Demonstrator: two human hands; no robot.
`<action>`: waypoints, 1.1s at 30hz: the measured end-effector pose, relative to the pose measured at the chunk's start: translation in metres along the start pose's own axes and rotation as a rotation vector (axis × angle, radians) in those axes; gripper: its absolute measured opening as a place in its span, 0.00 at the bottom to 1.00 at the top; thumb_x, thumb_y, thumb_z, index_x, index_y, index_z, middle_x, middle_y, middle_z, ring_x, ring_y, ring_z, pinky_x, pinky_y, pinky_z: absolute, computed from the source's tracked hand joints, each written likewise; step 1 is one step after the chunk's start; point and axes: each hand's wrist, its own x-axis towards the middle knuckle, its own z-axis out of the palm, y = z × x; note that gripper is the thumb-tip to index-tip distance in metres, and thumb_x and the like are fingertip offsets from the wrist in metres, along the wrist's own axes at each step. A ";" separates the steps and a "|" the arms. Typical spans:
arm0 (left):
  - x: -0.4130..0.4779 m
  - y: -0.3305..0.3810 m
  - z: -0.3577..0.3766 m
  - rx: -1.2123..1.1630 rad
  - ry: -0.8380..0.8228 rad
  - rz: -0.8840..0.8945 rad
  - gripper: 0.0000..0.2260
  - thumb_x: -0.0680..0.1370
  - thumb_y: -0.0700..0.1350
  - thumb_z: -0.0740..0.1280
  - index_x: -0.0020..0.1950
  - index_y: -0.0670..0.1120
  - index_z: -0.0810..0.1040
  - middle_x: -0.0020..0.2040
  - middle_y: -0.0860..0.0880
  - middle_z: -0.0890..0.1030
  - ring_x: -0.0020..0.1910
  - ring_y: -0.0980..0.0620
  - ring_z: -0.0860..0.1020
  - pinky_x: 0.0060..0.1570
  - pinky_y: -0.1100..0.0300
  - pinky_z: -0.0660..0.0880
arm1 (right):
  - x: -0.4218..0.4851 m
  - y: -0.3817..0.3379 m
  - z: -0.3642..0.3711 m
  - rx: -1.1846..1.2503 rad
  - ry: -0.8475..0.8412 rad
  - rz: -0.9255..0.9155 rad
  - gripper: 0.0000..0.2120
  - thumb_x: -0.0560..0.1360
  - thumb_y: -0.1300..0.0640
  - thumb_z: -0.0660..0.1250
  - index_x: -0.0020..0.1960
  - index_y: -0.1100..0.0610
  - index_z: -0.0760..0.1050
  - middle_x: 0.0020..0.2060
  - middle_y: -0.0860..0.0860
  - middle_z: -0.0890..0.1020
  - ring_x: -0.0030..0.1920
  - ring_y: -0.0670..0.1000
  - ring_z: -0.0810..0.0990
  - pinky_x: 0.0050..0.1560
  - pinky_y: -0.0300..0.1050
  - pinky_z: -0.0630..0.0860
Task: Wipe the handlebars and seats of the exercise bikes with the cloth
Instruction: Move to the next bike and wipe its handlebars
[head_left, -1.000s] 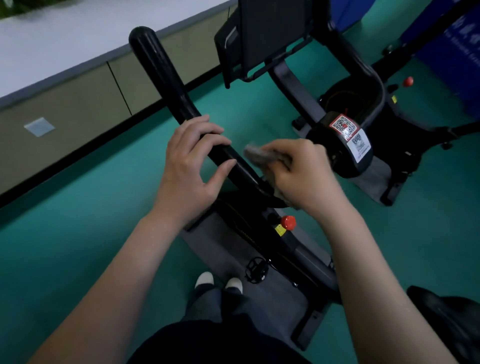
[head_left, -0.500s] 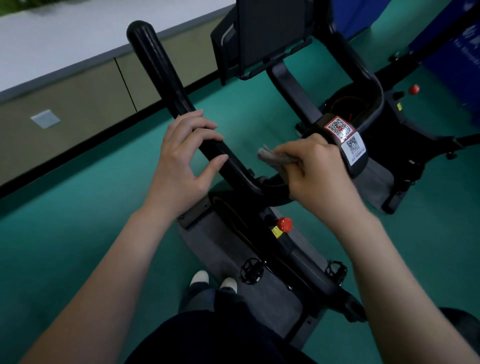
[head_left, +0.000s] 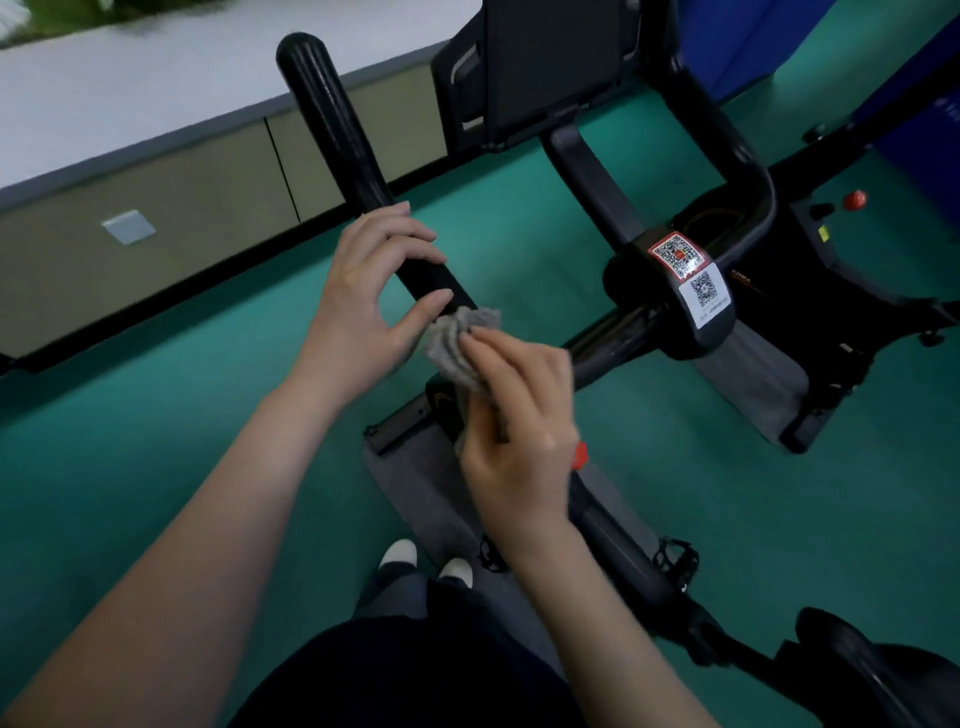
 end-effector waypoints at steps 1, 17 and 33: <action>0.000 0.000 -0.001 0.003 -0.005 -0.004 0.10 0.75 0.43 0.69 0.52 0.38 0.78 0.57 0.42 0.77 0.67 0.46 0.67 0.69 0.61 0.59 | -0.005 0.000 0.008 -0.018 -0.006 -0.018 0.10 0.75 0.71 0.63 0.53 0.69 0.80 0.50 0.61 0.81 0.48 0.59 0.76 0.54 0.47 0.73; -0.003 0.005 0.000 -0.005 0.011 -0.052 0.10 0.75 0.41 0.69 0.54 0.38 0.78 0.59 0.44 0.76 0.69 0.49 0.66 0.70 0.62 0.57 | -0.029 0.032 -0.019 0.075 0.216 0.109 0.11 0.72 0.74 0.65 0.54 0.69 0.79 0.50 0.59 0.79 0.52 0.55 0.77 0.58 0.40 0.72; -0.002 -0.013 -0.001 0.002 -0.028 0.066 0.12 0.76 0.47 0.67 0.54 0.41 0.78 0.58 0.46 0.76 0.69 0.48 0.66 0.70 0.51 0.60 | -0.031 -0.016 0.042 0.888 0.261 1.332 0.04 0.77 0.65 0.65 0.47 0.61 0.79 0.40 0.55 0.84 0.42 0.51 0.82 0.42 0.42 0.78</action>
